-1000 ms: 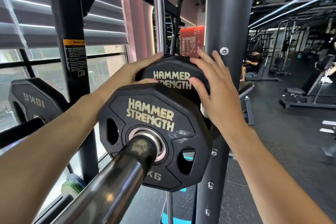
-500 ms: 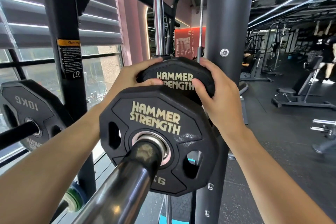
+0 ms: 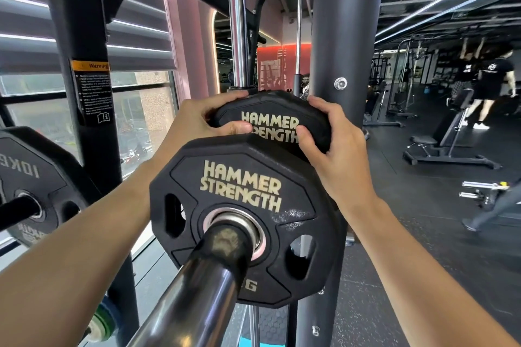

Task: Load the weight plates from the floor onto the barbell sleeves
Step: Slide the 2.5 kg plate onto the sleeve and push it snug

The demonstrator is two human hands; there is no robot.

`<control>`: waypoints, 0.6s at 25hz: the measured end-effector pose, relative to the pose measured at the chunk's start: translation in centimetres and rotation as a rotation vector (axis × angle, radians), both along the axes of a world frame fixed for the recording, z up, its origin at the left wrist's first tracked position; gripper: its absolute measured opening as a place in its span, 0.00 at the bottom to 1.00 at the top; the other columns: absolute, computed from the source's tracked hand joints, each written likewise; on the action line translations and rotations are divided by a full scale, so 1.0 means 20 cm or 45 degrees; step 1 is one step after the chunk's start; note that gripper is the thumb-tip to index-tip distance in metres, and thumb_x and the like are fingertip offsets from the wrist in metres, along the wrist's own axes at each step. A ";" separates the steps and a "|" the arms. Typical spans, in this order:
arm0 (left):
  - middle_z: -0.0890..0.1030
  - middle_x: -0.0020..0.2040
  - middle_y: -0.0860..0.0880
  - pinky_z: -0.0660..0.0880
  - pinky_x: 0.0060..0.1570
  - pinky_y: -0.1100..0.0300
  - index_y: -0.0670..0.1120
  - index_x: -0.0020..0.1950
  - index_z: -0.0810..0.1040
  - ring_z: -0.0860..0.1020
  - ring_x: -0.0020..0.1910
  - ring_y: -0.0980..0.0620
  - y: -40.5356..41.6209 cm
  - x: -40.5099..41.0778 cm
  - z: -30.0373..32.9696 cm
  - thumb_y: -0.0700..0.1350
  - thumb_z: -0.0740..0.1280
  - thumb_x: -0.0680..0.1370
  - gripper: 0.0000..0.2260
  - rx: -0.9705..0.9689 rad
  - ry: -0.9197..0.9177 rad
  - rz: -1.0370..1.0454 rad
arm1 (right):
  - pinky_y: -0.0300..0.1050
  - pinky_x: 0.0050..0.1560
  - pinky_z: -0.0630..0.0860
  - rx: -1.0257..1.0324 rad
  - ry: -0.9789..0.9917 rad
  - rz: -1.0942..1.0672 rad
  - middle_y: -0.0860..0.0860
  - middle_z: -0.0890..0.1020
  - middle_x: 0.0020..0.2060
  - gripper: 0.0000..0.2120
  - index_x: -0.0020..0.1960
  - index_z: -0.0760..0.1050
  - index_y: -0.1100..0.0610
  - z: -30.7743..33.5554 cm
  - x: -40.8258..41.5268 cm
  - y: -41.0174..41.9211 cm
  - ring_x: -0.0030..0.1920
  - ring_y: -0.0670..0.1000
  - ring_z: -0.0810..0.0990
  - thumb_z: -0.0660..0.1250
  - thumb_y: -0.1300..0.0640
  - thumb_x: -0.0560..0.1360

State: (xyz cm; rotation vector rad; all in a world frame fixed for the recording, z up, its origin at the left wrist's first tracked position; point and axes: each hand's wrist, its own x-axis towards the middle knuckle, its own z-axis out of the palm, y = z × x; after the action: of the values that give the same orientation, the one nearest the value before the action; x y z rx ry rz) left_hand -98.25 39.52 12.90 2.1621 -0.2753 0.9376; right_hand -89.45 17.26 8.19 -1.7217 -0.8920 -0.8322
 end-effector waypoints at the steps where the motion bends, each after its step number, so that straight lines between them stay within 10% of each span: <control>1: 0.83 0.62 0.50 0.77 0.64 0.52 0.48 0.70 0.78 0.81 0.60 0.55 0.00 0.00 0.00 0.46 0.77 0.71 0.27 -0.020 0.009 -0.006 | 0.27 0.62 0.68 -0.008 -0.006 -0.005 0.46 0.81 0.63 0.21 0.71 0.71 0.53 0.00 0.00 0.00 0.62 0.44 0.79 0.67 0.50 0.80; 15: 0.81 0.64 0.49 0.74 0.67 0.51 0.46 0.73 0.74 0.80 0.61 0.55 0.02 -0.08 0.09 0.46 0.73 0.77 0.24 0.138 0.250 -0.030 | 0.56 0.59 0.77 -0.326 0.146 -0.103 0.50 0.82 0.59 0.19 0.70 0.71 0.55 0.15 -0.21 -0.02 0.57 0.51 0.80 0.62 0.48 0.82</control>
State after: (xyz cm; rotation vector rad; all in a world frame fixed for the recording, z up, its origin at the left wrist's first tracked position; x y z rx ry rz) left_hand -99.94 39.84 14.67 2.3259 -0.2600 0.7047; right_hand -93.55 16.76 11.21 -2.0187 -0.8858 -0.6866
